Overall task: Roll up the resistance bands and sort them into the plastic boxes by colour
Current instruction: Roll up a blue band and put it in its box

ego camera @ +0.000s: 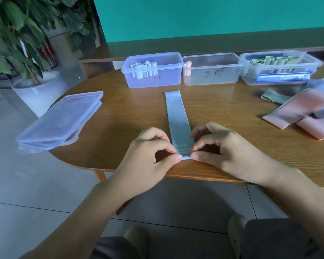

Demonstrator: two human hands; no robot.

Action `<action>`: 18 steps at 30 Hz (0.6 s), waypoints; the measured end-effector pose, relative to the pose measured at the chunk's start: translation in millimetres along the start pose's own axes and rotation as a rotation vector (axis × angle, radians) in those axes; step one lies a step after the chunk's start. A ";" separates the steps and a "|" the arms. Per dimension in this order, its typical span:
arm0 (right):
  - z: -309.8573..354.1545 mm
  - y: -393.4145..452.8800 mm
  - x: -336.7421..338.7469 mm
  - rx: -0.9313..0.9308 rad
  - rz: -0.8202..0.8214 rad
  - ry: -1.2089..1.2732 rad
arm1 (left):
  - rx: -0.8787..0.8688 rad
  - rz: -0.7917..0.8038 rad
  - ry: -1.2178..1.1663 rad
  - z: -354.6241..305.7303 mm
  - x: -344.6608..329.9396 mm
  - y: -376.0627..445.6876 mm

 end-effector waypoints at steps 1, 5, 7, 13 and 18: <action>0.2 1.0 0.0 -0.021 0.003 0.004 | -0.001 0.004 0.011 -0.2 -0.6 0.5; -1.1 4.7 1.9 -0.108 -0.024 0.016 | 0.043 0.011 0.047 0.0 -4.7 2.9; -1.9 6.7 3.2 -0.153 -0.017 0.020 | 0.068 0.003 0.063 0.4 -6.0 4.6; -2.9 11.2 4.7 -0.237 -0.024 0.037 | 0.112 0.004 -0.043 1.3 -5.6 10.7; 1.2 10.0 1.4 -0.073 -0.003 0.101 | -0.047 0.081 -0.029 -0.8 -9.4 10.7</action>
Point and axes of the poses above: each hand's wrist, its own y-axis towards the middle knuckle, its own x-axis out of the back of the hand, z = x × y, the point moved 2 cm from there along y, towards the middle knuckle, and after that the axes turned 6 degrees about -y, right-handed, at the moved point
